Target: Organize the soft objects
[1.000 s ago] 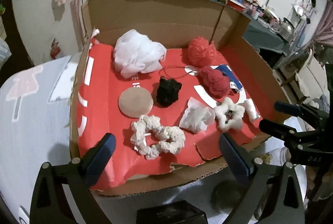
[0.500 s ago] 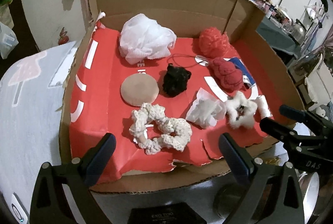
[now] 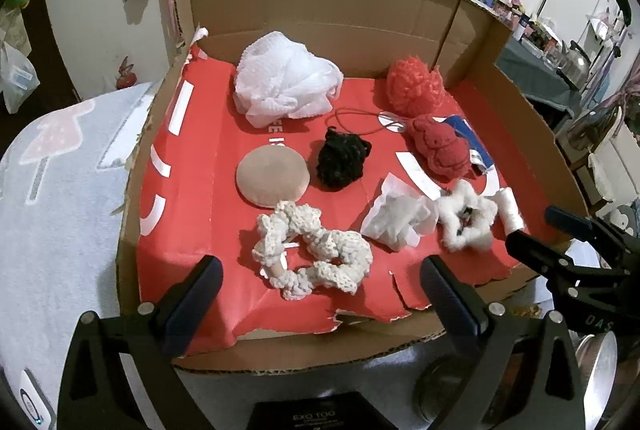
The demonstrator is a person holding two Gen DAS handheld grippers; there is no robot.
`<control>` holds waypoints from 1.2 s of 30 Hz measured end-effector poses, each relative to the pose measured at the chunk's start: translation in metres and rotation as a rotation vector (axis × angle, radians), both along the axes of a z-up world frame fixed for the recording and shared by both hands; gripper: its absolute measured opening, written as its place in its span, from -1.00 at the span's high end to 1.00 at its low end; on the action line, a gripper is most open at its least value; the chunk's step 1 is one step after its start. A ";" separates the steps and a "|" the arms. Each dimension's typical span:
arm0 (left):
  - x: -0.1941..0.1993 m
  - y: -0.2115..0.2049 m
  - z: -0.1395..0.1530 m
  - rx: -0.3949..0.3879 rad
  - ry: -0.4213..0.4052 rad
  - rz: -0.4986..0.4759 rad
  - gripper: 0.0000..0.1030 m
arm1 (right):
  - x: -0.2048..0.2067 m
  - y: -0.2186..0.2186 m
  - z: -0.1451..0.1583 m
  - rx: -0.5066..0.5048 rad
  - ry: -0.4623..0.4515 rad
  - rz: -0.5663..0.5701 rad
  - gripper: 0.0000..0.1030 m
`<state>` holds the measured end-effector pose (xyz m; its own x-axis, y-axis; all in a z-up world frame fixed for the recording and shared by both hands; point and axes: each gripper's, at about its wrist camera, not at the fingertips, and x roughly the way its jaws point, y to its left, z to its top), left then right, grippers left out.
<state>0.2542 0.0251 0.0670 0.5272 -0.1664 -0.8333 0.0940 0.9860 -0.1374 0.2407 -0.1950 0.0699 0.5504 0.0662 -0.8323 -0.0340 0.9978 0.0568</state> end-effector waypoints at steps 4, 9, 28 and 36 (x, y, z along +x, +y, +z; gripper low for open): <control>0.000 0.001 0.001 0.001 -0.007 0.006 -0.95 | -0.002 0.002 0.001 -0.015 -0.012 0.002 -0.59; 0.000 0.001 0.001 0.001 -0.007 0.006 -0.95 | -0.002 0.001 0.001 -0.009 -0.014 0.000 -0.60; 0.000 -0.001 0.002 0.022 -0.023 0.009 -0.95 | -0.004 -0.001 0.001 -0.010 -0.022 -0.008 -0.60; 0.000 -0.002 0.002 0.022 -0.023 0.009 -0.95 | -0.004 -0.001 0.001 -0.010 -0.020 -0.007 -0.59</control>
